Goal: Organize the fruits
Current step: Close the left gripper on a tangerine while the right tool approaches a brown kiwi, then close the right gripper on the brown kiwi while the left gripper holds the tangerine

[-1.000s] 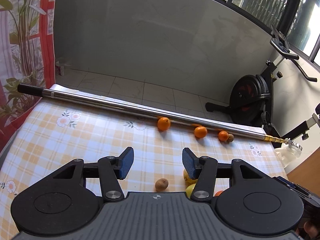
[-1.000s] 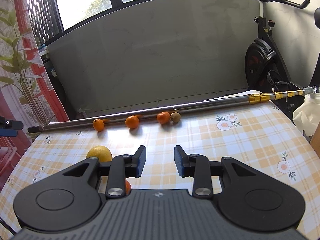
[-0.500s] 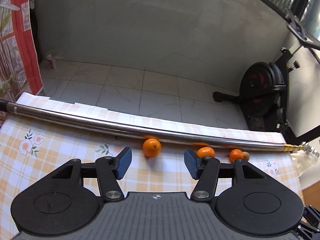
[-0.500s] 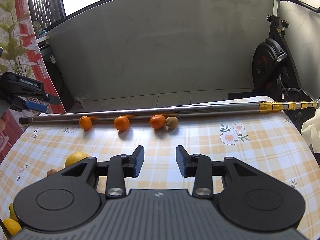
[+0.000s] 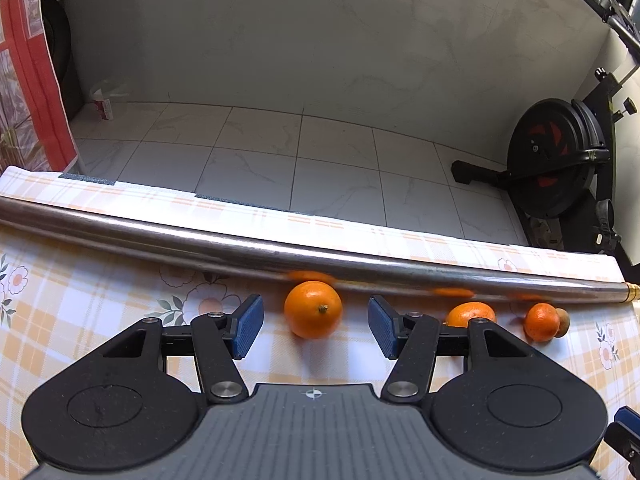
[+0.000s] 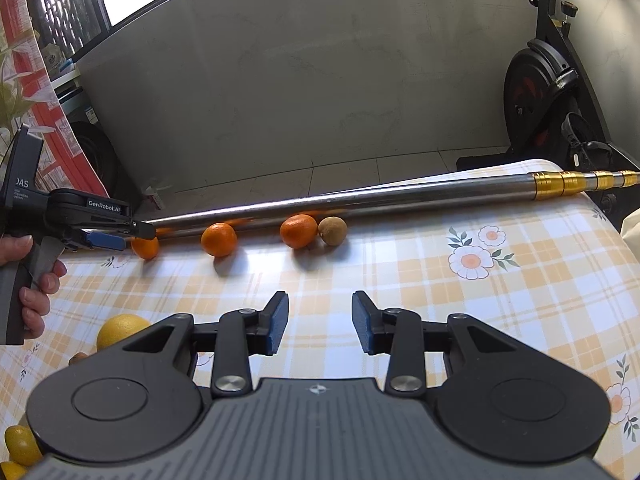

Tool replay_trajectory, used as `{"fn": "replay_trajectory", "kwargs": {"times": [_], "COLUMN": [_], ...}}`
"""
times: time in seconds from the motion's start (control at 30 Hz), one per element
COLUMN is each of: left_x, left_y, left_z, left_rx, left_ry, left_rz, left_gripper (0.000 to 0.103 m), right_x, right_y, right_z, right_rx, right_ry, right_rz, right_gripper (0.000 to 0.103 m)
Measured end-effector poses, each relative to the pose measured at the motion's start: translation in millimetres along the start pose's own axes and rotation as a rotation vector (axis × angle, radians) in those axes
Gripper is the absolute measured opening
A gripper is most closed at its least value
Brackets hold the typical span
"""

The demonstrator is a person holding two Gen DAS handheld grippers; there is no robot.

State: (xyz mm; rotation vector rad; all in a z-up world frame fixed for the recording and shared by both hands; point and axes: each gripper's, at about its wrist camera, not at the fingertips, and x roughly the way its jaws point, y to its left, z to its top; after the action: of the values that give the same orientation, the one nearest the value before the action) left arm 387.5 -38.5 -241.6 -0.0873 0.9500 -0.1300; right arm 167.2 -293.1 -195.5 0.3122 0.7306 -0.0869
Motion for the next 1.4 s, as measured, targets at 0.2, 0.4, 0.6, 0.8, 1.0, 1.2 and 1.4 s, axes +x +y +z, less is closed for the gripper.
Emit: {"fn": "replay_trajectory", "kwargs": {"times": [0.2,0.4,0.6,0.8,1.0,1.2,1.4], "left_x": [18,15,-11,-42,-63,-64,-73], "left_y": [-2,8,20,13,-7,-8,-7], "left_z": [-1,-3,-14,-18,-26,-33,-36], "left_rx": [-0.010,-0.011,0.011,0.067,0.098,0.122,0.135], "left_ry": [-0.005,-0.019,-0.056,-0.102,-0.106,-0.101,-0.097], "left_rz": [0.041,-0.029,-0.062,-0.107,-0.155,-0.176,-0.189], "left_gripper": [0.049,0.036,0.036,0.036,0.036,0.036,0.036], "right_x": [13,25,52,86,113,121,123], "right_y": [4,1,-1,2,10,19,26], "right_z": [8,20,28,35,38,38,39], "right_rx": [-0.067,-0.122,-0.126,-0.146,-0.246,-0.297,-0.344], "right_ry": [-0.030,-0.078,-0.092,-0.035,0.038,0.048,0.056], "right_rz": [-0.013,-0.011,-0.020,-0.057,-0.089,-0.098,-0.094], "right_gripper": [0.038,0.038,0.038,0.038,0.038,0.038,0.030]}}
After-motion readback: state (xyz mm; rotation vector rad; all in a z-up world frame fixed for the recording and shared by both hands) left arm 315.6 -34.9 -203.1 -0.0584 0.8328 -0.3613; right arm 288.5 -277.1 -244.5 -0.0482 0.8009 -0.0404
